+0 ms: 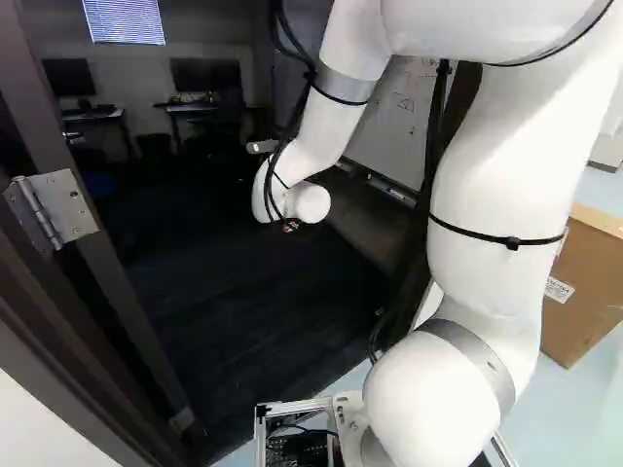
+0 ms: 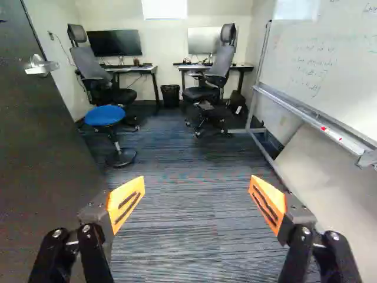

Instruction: Open the door and move inside

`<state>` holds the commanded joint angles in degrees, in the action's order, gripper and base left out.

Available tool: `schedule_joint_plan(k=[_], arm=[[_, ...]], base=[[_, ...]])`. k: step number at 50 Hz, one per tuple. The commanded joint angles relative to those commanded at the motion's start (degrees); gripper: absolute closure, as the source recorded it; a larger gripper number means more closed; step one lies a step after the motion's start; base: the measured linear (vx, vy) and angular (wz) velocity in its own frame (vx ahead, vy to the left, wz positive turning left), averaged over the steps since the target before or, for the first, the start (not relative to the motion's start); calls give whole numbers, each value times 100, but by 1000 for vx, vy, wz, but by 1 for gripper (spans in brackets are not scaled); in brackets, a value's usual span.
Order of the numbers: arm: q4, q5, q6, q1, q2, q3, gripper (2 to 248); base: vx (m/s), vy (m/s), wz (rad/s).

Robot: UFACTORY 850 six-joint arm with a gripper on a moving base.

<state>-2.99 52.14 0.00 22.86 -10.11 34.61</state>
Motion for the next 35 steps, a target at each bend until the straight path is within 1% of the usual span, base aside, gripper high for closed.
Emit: schedule_joint_plan(k=[27, 35], arm=[[0, 0, 0, -450, 277, -308, 3], [0, 0, 0, -529, 315, -349, 3]], base=[[0, 0, 0], [0, 0, 0]])
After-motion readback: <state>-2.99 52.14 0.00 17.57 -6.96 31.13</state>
